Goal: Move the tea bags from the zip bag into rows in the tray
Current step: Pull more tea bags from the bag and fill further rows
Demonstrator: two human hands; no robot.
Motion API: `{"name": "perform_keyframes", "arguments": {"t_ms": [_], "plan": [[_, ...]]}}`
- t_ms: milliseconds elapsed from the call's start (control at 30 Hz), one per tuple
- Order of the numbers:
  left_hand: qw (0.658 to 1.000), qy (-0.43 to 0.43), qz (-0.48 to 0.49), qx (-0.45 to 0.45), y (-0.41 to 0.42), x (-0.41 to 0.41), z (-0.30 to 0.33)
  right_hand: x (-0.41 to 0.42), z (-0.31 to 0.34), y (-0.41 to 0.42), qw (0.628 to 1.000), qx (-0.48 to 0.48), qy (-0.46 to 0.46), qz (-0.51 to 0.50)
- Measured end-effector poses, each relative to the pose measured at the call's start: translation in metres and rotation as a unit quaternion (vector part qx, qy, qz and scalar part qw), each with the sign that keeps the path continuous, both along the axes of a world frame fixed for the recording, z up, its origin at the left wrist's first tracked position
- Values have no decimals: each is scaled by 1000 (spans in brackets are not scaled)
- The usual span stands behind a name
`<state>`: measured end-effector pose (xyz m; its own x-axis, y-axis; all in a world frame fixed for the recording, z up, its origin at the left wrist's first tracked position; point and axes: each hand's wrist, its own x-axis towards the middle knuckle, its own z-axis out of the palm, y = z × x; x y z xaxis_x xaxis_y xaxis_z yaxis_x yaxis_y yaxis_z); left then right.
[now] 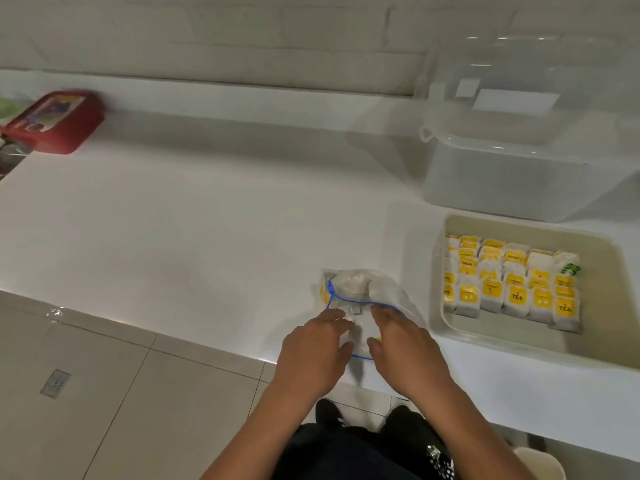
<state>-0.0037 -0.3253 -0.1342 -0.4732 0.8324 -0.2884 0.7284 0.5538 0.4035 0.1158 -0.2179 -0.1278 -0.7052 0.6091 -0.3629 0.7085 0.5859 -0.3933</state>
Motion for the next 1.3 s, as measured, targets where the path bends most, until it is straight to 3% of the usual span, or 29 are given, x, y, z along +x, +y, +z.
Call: {"name": "perform_keyframes", "arguments": {"t_ms": [233, 667, 933, 1033, 1167, 1300], "plan": [[999, 6, 3, -34, -2, 1, -8, -15, -1, -10, 994, 65, -6, -89], [1000, 0, 3, -7, -11, -5, -14, -47, -25, -17, 986, 123, 35, -106], [998, -4, 36, 53, -21, -12, -1, -35, -17, -16, 983, 125, 66, -120], [996, 2, 60, 73, -22, -18, 10, -23, -7, -12, 979, 70, 124, -143], [979, -116, 124, 115, -21, -20, 22, -11, 9, -15, 961, -46, 221, -160], [927, -283, 206, 133, -19, -22, 26, -7, 21, -24, 957, -100, 246, -122]]}}
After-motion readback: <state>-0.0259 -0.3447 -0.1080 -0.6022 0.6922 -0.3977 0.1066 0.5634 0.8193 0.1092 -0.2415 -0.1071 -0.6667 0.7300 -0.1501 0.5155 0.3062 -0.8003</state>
